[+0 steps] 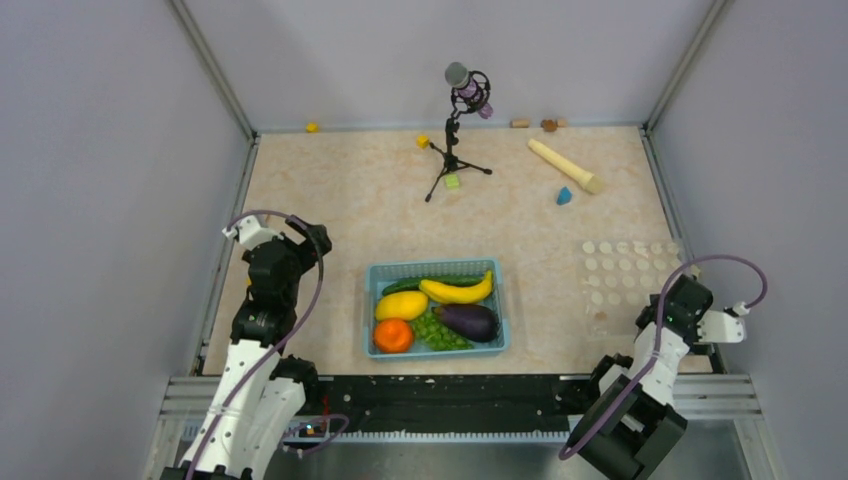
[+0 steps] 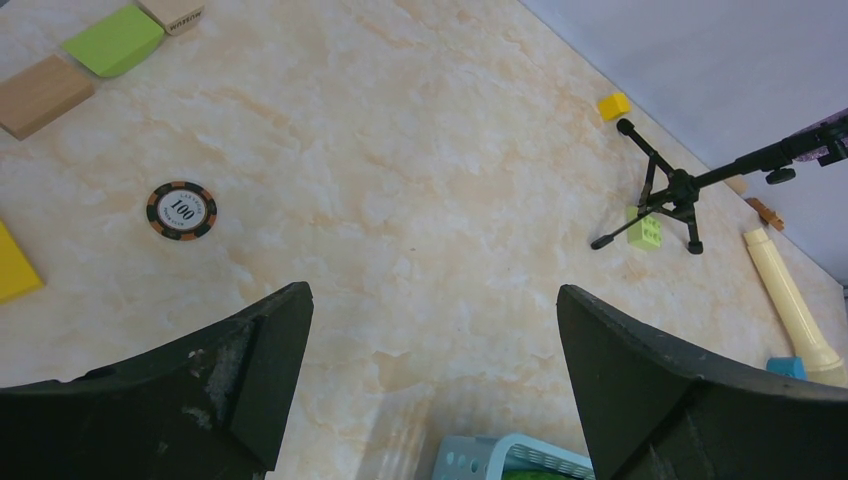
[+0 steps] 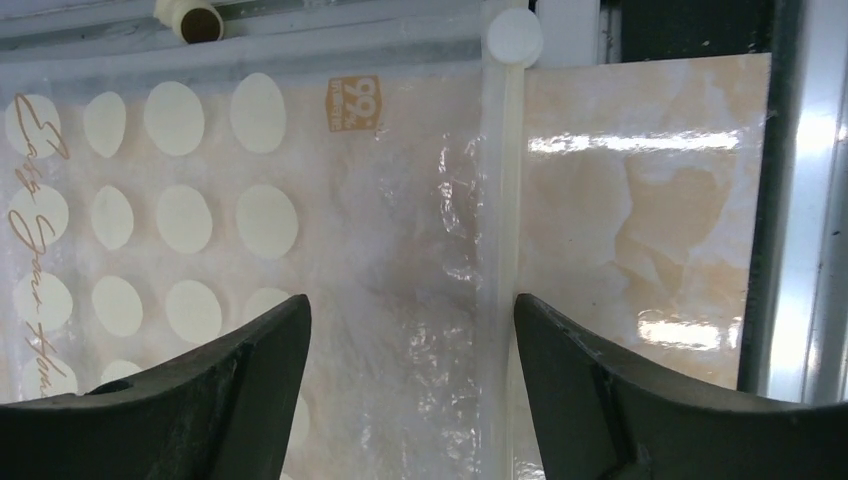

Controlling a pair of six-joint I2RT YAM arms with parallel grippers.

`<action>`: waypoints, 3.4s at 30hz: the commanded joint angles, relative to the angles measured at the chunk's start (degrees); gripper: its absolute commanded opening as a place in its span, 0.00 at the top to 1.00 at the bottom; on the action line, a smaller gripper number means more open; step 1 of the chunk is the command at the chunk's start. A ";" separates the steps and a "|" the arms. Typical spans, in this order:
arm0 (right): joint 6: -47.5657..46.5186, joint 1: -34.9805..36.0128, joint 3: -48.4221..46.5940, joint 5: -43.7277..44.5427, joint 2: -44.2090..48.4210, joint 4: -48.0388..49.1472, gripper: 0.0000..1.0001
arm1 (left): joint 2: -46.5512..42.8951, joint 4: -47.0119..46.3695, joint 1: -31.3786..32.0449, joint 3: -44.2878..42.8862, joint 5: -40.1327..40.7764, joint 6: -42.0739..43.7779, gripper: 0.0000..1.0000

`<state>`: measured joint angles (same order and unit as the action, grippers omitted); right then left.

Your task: Place the food in the zip-top bag and seal the zipper

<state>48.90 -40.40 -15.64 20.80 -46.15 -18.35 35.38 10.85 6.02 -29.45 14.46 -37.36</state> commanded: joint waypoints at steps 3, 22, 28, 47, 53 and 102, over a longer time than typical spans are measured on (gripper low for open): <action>1.13 -0.47 2.14 -3.78 -0.75 1.33 0.41 | -0.18 -1.58 -0.31 0.21 0.93 -0.34 0.03; -8.12 -0.42 3.66 -13.04 12.20 5.69 1.00 | -0.72 -0.86 -0.31 0.18 0.33 -0.55 0.03; -11.72 4.04 1.39 -18.64 19.02 7.68 1.00 | -0.49 -1.96 -0.31 0.22 -2.64 -0.13 0.03; -13.53 35.09 -14.03 -33.53 12.59 10.56 1.00 | 8.28 -25.25 4.57 1.70 -37.57 -4.20 0.03; -9.47 54.96 -13.75 -23.38 8.00 16.69 1.00 | 14.26 -26.42 17.67 -3.13 -35.48 1.31 0.03; 0.93 80.32 -15.66 -6.04 -5.52 32.29 1.00 | 58.58 -36.18 44.60 -27.63 -21.90 2.14 0.88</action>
<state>49.71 39.29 -31.46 16.27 -53.56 12.43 93.08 -26.70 50.19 -54.26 -10.92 -37.04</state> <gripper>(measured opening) 0.006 0.319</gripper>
